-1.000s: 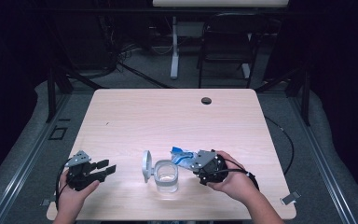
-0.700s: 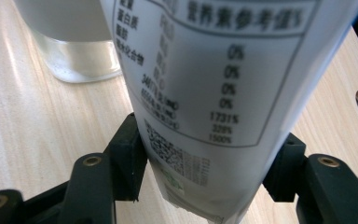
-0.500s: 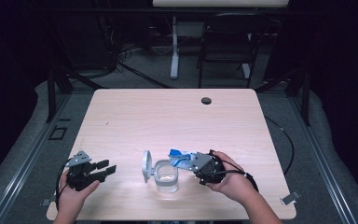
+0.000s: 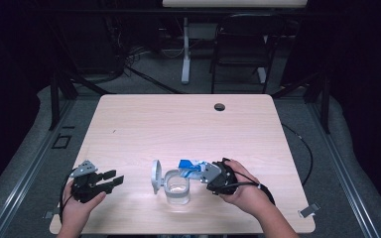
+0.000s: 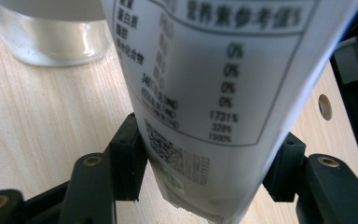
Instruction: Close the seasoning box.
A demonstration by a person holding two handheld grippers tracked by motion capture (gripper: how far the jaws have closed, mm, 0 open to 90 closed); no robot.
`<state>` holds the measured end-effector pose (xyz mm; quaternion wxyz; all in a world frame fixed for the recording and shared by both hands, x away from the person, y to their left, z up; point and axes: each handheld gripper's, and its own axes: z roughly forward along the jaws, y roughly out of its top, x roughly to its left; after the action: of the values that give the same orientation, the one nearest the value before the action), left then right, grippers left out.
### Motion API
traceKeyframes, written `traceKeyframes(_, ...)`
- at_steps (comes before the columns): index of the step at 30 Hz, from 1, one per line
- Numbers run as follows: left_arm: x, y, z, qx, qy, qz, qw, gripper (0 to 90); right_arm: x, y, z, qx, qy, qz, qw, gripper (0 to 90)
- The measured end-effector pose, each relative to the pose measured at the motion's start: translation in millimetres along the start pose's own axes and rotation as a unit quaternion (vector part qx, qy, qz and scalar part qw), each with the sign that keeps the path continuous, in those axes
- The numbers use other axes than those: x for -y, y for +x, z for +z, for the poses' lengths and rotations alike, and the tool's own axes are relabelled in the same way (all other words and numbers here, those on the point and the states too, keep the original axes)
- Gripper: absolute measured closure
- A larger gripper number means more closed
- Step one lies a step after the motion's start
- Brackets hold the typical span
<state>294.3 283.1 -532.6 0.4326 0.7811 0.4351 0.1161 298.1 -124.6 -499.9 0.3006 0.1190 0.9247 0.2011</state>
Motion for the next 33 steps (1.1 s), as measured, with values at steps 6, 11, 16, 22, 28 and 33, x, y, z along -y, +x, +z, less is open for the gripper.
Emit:
traceKeyframes(6,0.3,0.4,0.3,0.000,0.000,-0.001,1.0000,55.2,-0.8,3.9,2.8,0.018,0.010,-0.025,0.9995,42.0)
traceKeyframes(11,1.0,0.7,1.2,-0.001,-0.005,-0.003,1.0000,55.1,-1.6,6.3,4.3,0.028,0.017,-0.042,0.9986,42.0)
traceKeyframes(16,0.9,0.7,0.8,0.000,-0.006,-0.003,1.0000,55.1,-2.8,8.2,6.4,0.032,0.019,-0.051,0.9980,42.0)
traceKeyframes(22,1.0,0.9,0.8,-0.001,-0.006,-0.004,1.0000,55.1,-3.3,8.4,7.0,0.028,0.021,-0.055,0.9978,42.1)
traceKeyframes(28,1.1,1.1,1.2,-0.001,-0.006,-0.004,1.0000,55.1,-2.7,8.3,6.6,0.030,0.027,-0.064,0.9971,42.1)
traceKeyframes(33,1.1,0.8,1.0,-0.001,-0.006,-0.004,1.0000,55.1,-3.4,8.1,4.8,0.032,0.033,-0.069,0.9965,42.1)
